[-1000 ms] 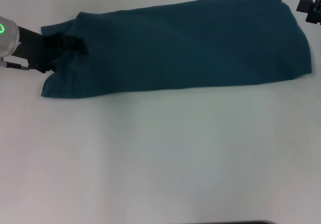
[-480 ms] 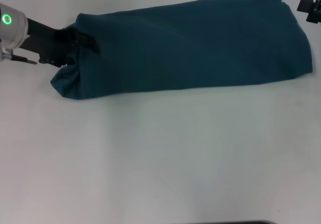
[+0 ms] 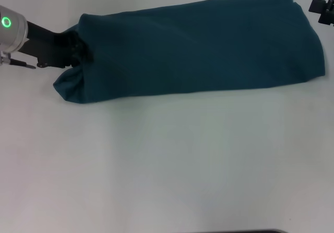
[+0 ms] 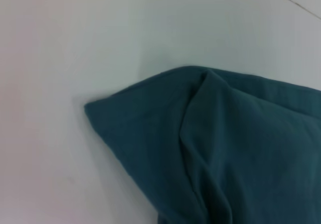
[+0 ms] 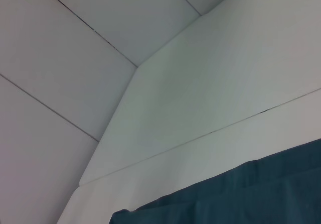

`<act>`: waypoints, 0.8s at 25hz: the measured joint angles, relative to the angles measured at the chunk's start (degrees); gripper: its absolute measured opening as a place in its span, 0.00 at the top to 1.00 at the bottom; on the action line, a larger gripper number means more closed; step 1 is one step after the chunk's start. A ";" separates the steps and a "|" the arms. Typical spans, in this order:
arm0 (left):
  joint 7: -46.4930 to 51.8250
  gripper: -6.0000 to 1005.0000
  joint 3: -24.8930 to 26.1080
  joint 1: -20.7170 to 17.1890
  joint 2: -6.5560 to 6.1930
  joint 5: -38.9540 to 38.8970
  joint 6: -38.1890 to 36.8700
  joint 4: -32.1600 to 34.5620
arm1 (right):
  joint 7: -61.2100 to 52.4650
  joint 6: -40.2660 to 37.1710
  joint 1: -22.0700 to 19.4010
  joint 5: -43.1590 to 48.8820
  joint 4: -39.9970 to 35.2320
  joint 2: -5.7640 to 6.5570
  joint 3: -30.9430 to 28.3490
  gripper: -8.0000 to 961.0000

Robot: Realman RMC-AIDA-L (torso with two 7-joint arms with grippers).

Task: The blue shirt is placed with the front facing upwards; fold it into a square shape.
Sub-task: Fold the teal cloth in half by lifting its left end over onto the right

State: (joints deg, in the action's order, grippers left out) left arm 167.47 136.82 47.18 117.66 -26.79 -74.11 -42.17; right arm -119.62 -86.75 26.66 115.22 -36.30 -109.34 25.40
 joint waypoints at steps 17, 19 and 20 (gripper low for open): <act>0.28 0.98 -0.67 0.28 -0.06 0.34 0.38 -0.11 | 0.00 -0.09 -0.12 0.00 0.00 0.00 0.06 0.11; 0.29 1.00 -0.57 0.28 -0.06 0.34 0.37 -0.19 | 0.00 -0.09 -0.12 0.00 0.00 0.03 0.05 0.11; 0.29 1.00 -0.46 0.26 -0.06 0.30 0.34 -0.27 | 0.00 -0.09 -0.12 0.00 0.00 0.06 0.03 0.11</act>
State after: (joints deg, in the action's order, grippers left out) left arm 167.76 136.35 47.45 117.59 -26.49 -73.77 -42.44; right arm -119.62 -86.84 26.54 115.22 -36.30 -109.27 25.43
